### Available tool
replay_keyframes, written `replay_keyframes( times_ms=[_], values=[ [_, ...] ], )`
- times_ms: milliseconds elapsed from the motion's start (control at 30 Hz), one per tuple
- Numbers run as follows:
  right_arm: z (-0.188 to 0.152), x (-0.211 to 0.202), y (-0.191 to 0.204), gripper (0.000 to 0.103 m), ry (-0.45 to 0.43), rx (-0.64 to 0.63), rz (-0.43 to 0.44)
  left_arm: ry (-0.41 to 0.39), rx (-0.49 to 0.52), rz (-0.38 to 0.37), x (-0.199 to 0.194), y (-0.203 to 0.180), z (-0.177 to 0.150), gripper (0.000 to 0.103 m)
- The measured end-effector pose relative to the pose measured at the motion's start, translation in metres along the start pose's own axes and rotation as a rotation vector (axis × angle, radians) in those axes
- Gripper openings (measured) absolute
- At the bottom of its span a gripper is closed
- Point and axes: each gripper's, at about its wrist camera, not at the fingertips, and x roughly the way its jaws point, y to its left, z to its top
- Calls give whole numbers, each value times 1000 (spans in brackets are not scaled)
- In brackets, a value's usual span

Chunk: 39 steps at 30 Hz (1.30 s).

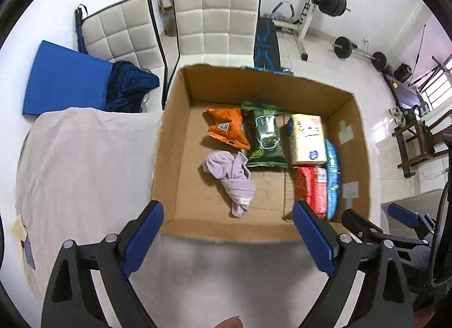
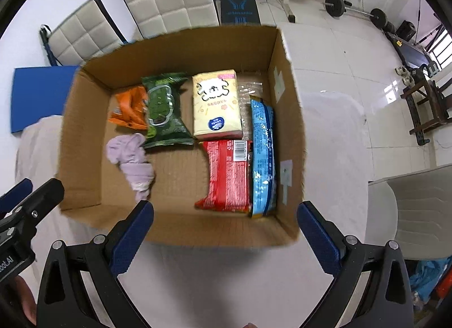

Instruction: Organize soft objects

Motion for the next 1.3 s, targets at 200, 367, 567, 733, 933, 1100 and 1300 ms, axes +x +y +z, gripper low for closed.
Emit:
replay_keyframes(
  times_ms=[200,367,567,733,933,1100,1300],
  values=[
    [-30,-62,-5,103,-83,-5,42,-71,10,11,-59,-4,-25,94],
    [-64,-115,-10,103,-155,-6,69,-125,18,36,-105,-6,-55,94],
    [-113,-179,-13,103,-228,-11,103,-189,-11,29,-162,-4,-90,94],
    [-153,-228,-12,103,-280,-27,116,-237,-14,36,-204,-4,-111,94],
    [-189,-273,-8,103,-343,-55,94,-275,-18,37,-237,-1,-130,94],
    [-210,-289,-8,103,-341,-66,91,-260,-12,31,-244,-2,-146,94],
    [-227,-302,-3,103,-336,-89,75,-254,-2,36,-249,-2,-161,94]
  ],
)
